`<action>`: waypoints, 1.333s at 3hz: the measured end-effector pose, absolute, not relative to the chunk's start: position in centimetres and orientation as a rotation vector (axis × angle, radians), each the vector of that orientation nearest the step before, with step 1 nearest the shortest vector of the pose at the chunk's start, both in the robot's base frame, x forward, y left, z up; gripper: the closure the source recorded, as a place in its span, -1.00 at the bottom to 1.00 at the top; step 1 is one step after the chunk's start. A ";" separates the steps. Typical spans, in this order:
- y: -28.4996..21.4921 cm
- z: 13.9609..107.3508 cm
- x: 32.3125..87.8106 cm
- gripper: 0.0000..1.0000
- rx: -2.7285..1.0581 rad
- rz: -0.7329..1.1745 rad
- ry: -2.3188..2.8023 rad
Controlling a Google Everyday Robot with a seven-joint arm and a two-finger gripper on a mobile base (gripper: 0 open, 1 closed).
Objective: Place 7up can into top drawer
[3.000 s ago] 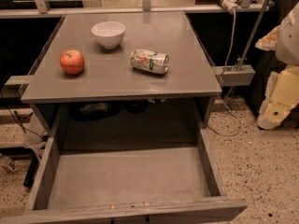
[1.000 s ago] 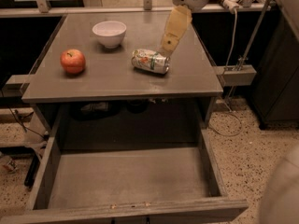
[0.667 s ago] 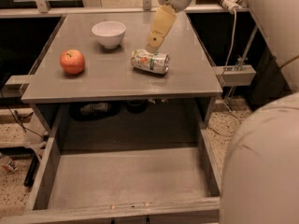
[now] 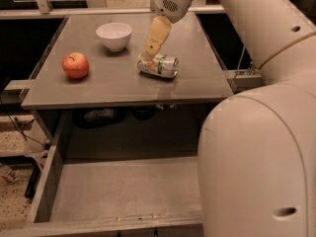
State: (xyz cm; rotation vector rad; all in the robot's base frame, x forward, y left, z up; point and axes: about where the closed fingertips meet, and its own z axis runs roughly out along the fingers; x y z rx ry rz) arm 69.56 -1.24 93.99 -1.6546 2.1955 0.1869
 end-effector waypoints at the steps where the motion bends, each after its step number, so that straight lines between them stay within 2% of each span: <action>1: -1.1 91.5 70.8 -1.00 -1.643 0.191 2.261; 2: -1.3 88.1 72.4 -1.00 -1.625 0.183 2.354; 4: -1.2 87.8 72.9 -1.00 -1.628 0.156 2.332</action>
Offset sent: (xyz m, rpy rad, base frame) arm 0.0229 -0.0131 -0.0657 -0.1129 0.1690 -0.0875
